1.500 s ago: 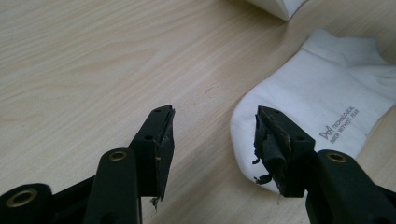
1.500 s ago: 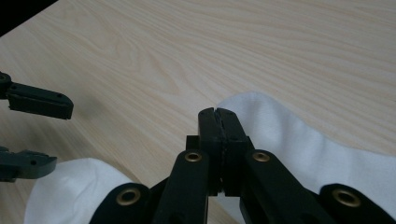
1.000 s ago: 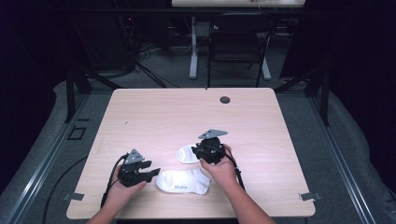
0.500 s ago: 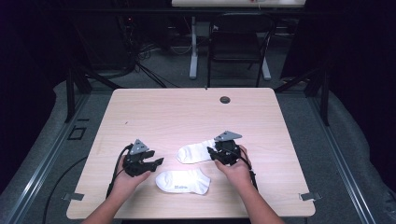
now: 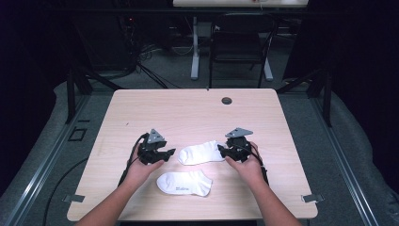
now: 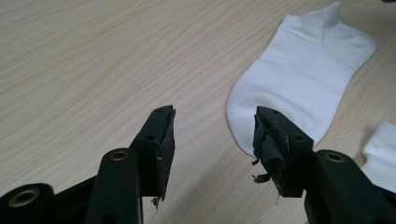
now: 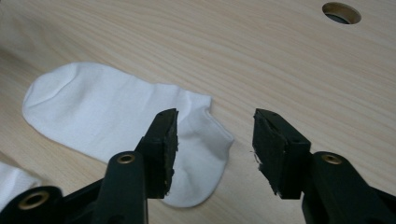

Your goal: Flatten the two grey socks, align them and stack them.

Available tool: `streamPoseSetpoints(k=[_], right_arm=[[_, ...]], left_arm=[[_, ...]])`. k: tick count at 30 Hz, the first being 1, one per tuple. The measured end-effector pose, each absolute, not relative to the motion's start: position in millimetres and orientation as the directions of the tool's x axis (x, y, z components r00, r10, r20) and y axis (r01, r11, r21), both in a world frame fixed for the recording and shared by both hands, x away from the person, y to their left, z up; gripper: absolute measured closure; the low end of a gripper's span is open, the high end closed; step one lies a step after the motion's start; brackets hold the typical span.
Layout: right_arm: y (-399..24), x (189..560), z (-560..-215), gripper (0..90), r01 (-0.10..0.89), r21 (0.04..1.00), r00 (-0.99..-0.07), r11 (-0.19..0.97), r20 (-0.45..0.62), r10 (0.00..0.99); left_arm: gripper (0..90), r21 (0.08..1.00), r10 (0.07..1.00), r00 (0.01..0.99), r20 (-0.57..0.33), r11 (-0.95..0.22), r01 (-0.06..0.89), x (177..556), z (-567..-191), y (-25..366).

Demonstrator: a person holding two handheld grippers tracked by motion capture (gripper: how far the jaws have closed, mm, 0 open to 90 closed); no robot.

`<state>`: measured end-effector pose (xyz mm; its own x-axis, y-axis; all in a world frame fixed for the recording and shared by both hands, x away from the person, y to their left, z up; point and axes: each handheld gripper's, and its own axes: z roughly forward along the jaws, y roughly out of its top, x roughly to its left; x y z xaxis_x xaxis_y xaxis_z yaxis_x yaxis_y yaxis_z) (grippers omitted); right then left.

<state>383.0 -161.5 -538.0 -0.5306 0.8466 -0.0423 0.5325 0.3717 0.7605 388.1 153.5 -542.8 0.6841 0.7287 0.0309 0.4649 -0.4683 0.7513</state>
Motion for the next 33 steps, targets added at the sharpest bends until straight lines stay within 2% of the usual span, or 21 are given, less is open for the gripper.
streamPoseSetpoints(k=[1,2,3,4,6,10,13,17,27,31,32,33], right_arm=[[-162.5,383.7,-538.3,53.3,0.537,0.761,-0.527,0.364,-0.035,0.849],[-165.6,386.2,-539.1,59.1,0.562,0.744,-0.535,0.362,-0.007,0.845],[-165.6,386.2,-539.1,59.1,0.562,0.744,-0.535,0.362,-0.007,0.845],[-167.2,387.9,-540.9,63.8,0.562,0.735,-0.532,0.380,-0.030,0.846],[-168.4,389.5,-542.8,66.6,0.570,0.726,-0.532,0.384,-0.030,0.846],[-168.1,392.4,-546.0,66.3,0.577,0.716,-0.530,0.393,-0.038,0.847],[-167.3,394.9,-548.3,65.6,0.580,0.711,-0.533,0.399,-0.039,0.845],[-164.2,399.5,-551.7,60.2,0.573,0.706,-0.545,0.417,-0.052,0.837],[-160.9,408.9,-562.2,57.1,0.589,0.684,-0.553,0.430,-0.047,0.832],[-157.7,409.0,-564.3,63.7,0.594,0.666,-0.570,0.451,-0.047,0.820],[-156.8,408.4,-565.2,69.4,0.600,0.656,-0.576,0.457,-0.042,0.816],[-156.5,408.0,-565.3,71.4,0.604,0.651,-0.579,0.461,-0.040,0.815]], left_arm=[[49.2,0.751,0.723,0.690,0.038,-0.476,0.457,389.7,-542.8,150.4],[50.1,0.743,0.720,0.693,0.041,-0.486,0.461,391.7,-542.6,146.2],[51.1,0.743,0.720,0.693,0.041,-0.486,0.461,391.7,-542.6,146.2],[51.9,0.727,0.712,0.700,0.055,-0.509,0.461,394.0,-543.8,142.0],[55.3,0.716,0.710,0.701,0.064,-0.522,0.464,394.8,-545.3,139.1],[57.3,0.677,0.688,0.722,0.078,-0.568,0.469,395.9,-550.7,127.7],[58.7,0.668,0.687,0.722,0.082,-0.575,0.472,397.4,-554.6,123.0],[59.5,0.650,0.688,0.722,0.068,-0.579,0.491,399.3,-560.6,117.1],[61.1,0.634,0.688,0.724,0.055,-0.584,0.507,399.6,-568.6,112.1],[66.9,0.633,0.680,0.731,0.049,-0.587,0.504,399.2,-568.9,111.8],[69.1,0.631,0.683,0.730,0.034,-0.581,0.514,399.3,-568.8,111.9],[70.3,0.629,0.682,0.731,0.030,-0.581,0.516,399.2,-568.7,111.7]])
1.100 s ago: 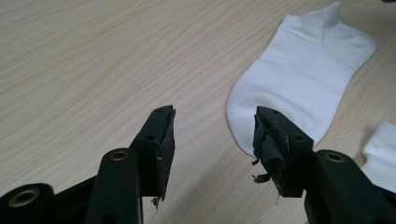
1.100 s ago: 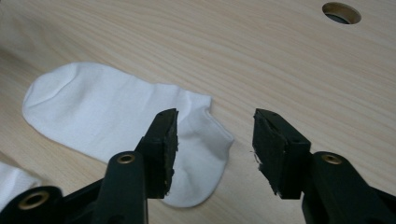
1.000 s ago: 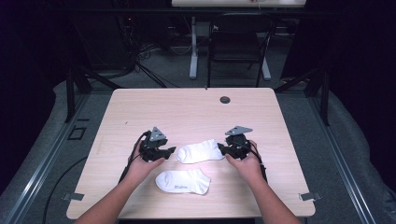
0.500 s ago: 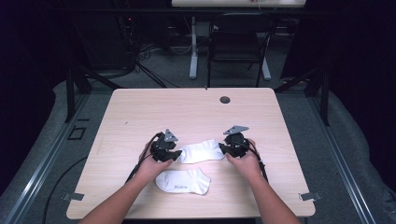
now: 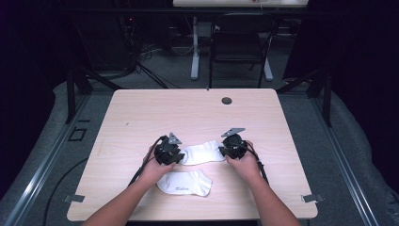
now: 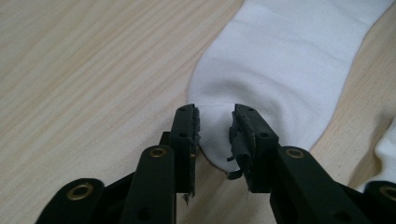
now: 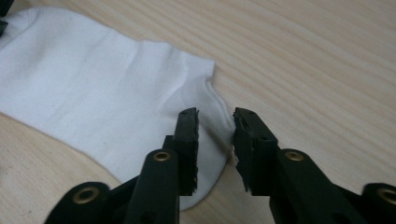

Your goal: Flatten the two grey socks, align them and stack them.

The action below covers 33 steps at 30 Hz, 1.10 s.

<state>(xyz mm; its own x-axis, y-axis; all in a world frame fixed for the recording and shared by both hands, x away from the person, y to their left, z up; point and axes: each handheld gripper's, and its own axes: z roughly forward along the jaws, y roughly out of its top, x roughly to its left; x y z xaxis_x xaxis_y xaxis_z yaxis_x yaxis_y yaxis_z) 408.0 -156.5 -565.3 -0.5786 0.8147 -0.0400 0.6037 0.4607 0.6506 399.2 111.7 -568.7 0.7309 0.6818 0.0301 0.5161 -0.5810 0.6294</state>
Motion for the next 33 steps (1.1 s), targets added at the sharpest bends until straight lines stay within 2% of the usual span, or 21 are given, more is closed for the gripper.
streamPoseSetpoints(k=[4,6,7,12,17,33], right_arm=[[-156.6,404.6,-565.2,83.7,0.613,0.627,-0.586,0.482,-0.049,0.809],[-156.3,403.3,-565.5,85.4,0.613,0.626,-0.586,0.482,-0.049,0.809],[-156.6,400.3,-564.7,86.4,0.618,0.621,-0.588,0.481,-0.041,0.808],[-156.3,392.1,-563.4,86.9,0.619,0.625,-0.591,0.475,-0.028,0.806],[-155.2,387.1,-560.6,87.0,0.609,0.633,-0.599,0.478,-0.027,0.800],[-144.0,376.0,-540.5,87.1,0.570,0.697,-0.618,0.434,0.015,0.786]], left_arm=[[75.7,0.628,0.676,0.737,0.014,-0.579,0.520,399.2,-568.7,111.5],[76.9,0.627,0.675,0.738,0.009,-0.579,0.522,399.4,-568.7,111.8],[80.5,0.627,0.673,0.739,0.007,-0.579,0.522,399.4,-568.7,111.8],[87.4,0.623,0.666,0.746,0.028,-0.595,0.508,398.3,-568.4,110.5],[88.3,0.622,0.671,0.740,0.056,-0.603,0.500,398.1,-567.9,111.7],[88.5,0.657,0.687,0.724,0.053,-0.570,0.493,396.1,-545.7,135.9]])
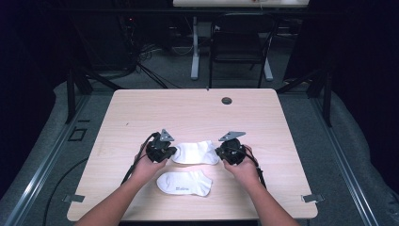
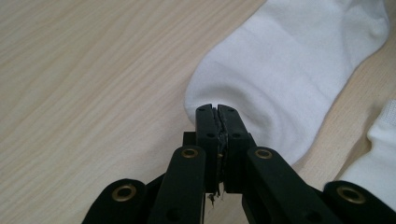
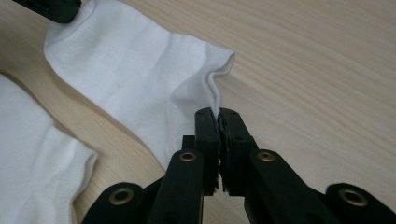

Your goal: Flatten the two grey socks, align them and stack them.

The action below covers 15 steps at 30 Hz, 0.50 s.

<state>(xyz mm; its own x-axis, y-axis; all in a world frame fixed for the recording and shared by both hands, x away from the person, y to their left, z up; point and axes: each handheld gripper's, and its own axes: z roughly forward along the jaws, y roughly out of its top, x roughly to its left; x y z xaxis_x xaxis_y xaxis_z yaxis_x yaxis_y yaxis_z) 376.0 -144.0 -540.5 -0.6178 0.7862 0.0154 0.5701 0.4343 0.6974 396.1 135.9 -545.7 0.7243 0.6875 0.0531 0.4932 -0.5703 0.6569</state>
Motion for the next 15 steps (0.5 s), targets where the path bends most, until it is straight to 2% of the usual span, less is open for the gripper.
streamPoseSetpoints(k=[15], right_arm=[[-140.0,360.5,-525.7,87.1,0.544,0.720,-0.644,0.431,0.029,0.764]], left_arm=[[88.5,0.691,0.666,0.745,0.047,-0.560,0.457,378.9,-526.9,148.0]])
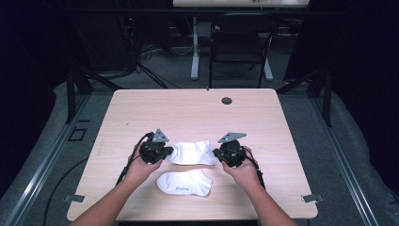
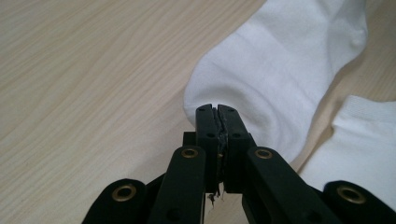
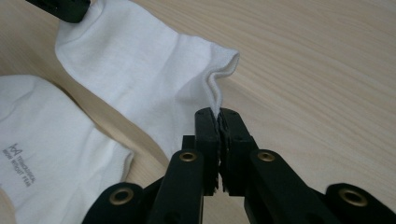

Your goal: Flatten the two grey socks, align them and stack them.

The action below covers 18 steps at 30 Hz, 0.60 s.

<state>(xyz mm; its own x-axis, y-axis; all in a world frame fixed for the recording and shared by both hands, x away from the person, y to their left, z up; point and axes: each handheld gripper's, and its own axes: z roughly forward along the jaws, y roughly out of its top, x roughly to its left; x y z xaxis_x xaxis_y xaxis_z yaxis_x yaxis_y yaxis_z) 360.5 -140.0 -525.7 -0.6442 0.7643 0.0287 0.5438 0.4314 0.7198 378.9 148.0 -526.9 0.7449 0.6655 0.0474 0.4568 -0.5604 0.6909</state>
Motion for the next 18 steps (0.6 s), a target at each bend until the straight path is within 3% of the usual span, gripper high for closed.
streamPoseSetpoints(k=[18], right_arm=[[-135.6,323.0,-509.7,87.1,0.510,0.738,-0.686,0.441,0.039,0.727]], left_arm=[[88.5,0.715,0.636,0.771,0.031,-0.553,0.428,338.5,-522.0,164.0]])
